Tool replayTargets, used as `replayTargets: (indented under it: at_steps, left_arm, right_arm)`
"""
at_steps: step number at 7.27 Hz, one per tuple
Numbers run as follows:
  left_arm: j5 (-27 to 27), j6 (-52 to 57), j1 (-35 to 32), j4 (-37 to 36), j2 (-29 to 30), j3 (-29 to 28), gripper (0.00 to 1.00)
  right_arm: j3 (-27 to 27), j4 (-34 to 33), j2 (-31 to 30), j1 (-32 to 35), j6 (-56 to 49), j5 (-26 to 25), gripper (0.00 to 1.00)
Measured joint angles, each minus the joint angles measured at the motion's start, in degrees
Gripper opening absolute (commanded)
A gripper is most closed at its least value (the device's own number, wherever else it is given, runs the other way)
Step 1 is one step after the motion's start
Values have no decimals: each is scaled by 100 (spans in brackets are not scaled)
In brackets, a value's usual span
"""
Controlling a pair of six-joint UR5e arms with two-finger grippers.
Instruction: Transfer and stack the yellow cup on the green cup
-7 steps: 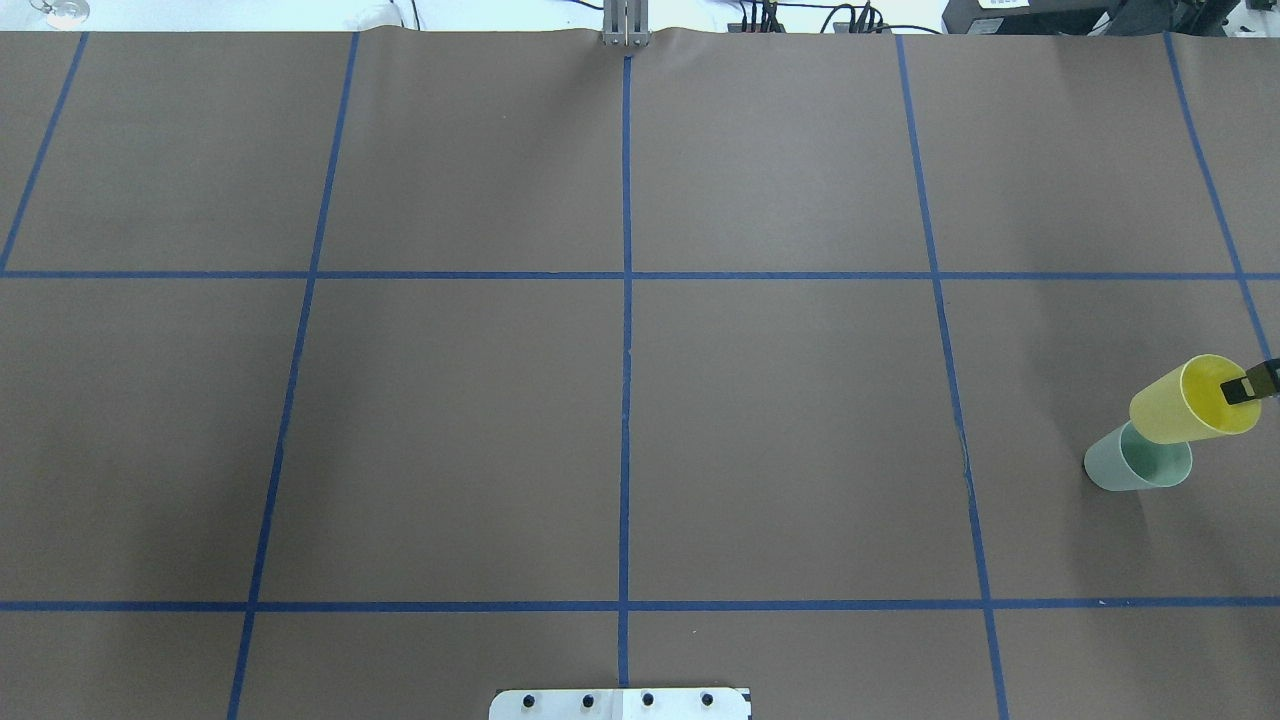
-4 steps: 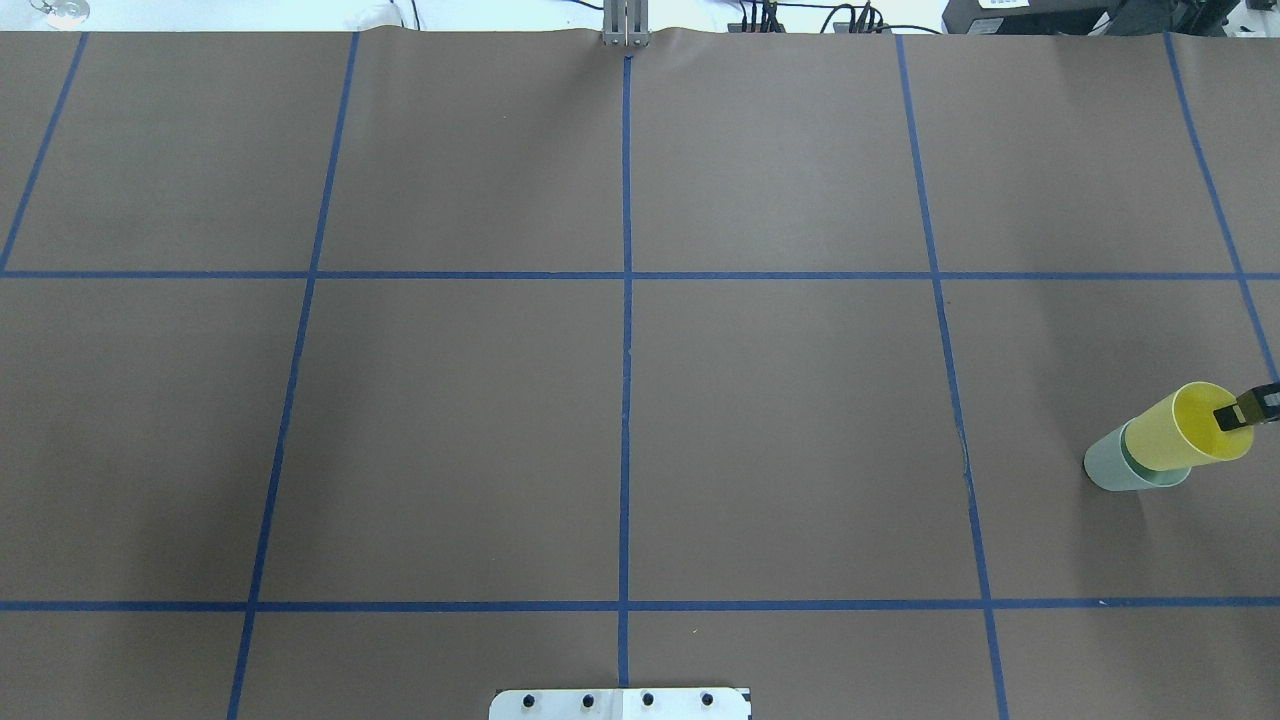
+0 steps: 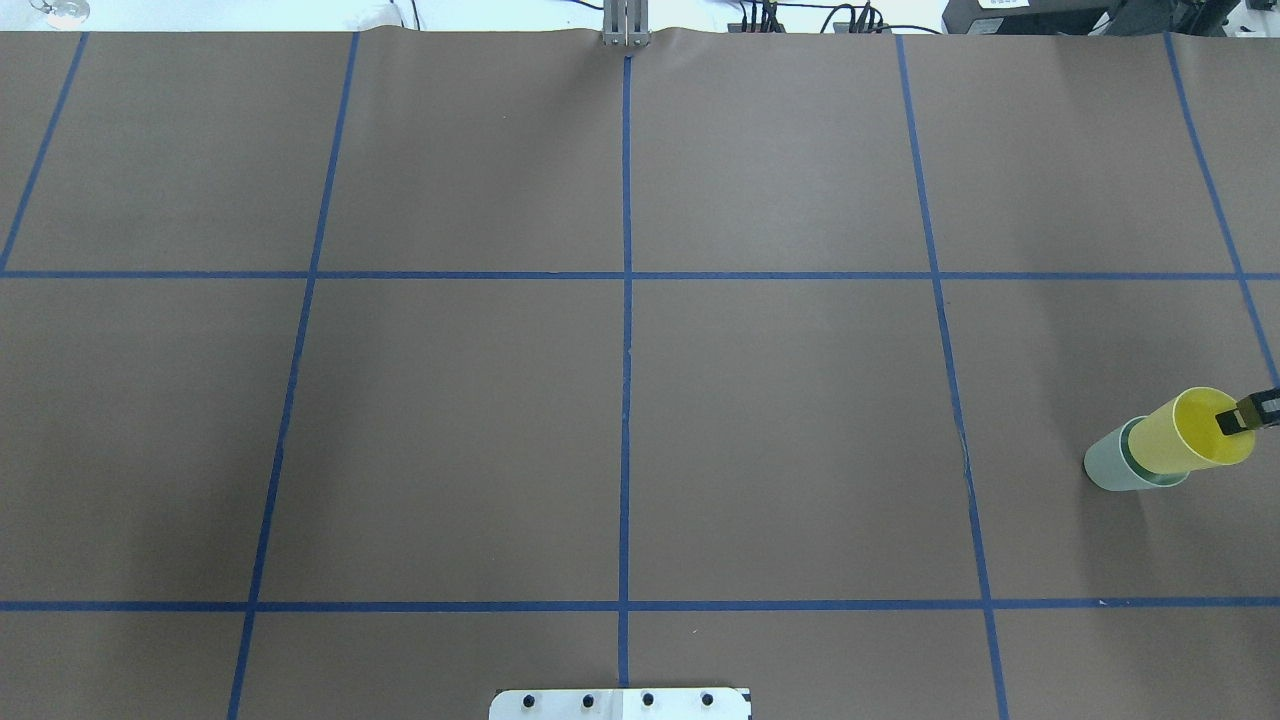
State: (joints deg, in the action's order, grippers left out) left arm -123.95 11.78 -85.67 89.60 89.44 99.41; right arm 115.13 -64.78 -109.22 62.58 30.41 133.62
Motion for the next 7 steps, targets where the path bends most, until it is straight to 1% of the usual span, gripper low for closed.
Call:
replayTargets:
  at_steps: [2, 3, 4, 7]
  left_arm:
    - [4, 0, 5, 14, -55, 4, 100]
    - [3, 0, 6, 17, -62, 7, 100]
    - [3, 0, 6, 19, -67, 8, 100]
    - [-10, 0, 7, 22, -73, 9, 100]
  right_arm:
    - [0, 0, 18, -25, 0, -35, 0]
    - [0, 0, 31, -56, 0, -39, 22]
    - [-2, 0, 44, -100, 0, -39, 99]
    - [2, 8, 73, -207, -13, -210, 100]
